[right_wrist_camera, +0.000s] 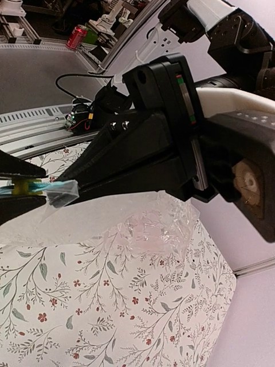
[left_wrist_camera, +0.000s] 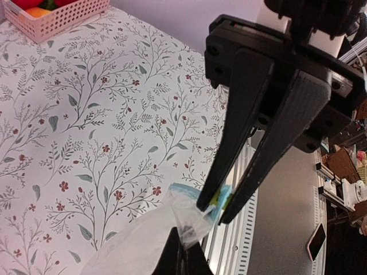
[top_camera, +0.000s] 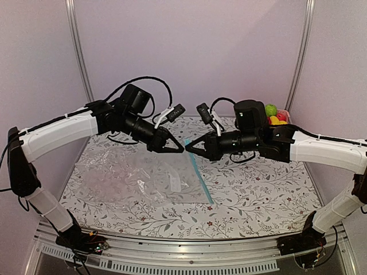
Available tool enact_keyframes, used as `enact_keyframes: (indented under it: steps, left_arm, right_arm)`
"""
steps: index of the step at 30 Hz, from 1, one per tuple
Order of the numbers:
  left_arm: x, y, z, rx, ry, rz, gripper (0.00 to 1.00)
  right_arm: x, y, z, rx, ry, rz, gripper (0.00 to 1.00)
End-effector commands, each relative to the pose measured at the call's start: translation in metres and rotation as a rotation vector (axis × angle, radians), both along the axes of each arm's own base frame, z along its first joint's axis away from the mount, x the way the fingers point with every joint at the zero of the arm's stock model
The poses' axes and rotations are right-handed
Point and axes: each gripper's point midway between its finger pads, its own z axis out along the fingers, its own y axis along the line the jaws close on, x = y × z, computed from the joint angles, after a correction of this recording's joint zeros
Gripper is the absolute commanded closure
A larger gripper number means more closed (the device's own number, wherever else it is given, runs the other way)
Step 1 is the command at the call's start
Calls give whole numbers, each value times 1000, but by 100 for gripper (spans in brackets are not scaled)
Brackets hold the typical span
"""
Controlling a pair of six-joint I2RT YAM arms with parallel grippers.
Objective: Place the food in the zip-top bag and seal the zipper
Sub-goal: Unzip the zipper from the zipper food storage bag.
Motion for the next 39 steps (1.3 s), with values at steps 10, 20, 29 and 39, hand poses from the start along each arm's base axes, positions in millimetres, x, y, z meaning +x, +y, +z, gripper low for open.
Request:
enact_keyframes:
  steps: [10,20,29,39]
  left_arm:
    - [26,19,34,-97,-48,101,100]
    - [48,37,45,-136,-45,179,100]
    - [57,45,48,-147,-44,215,100]
    - [69,57,52,-160,-45,263,100]
  right_arm:
    - [5,-6,-41,-125,51,-35,100]
    - [6,-10,-50,-150,66,-59,100]
    - [7,-12,-54,-163,63,-68,100]
    - [7,-18,-58,-174,61,-87,100]
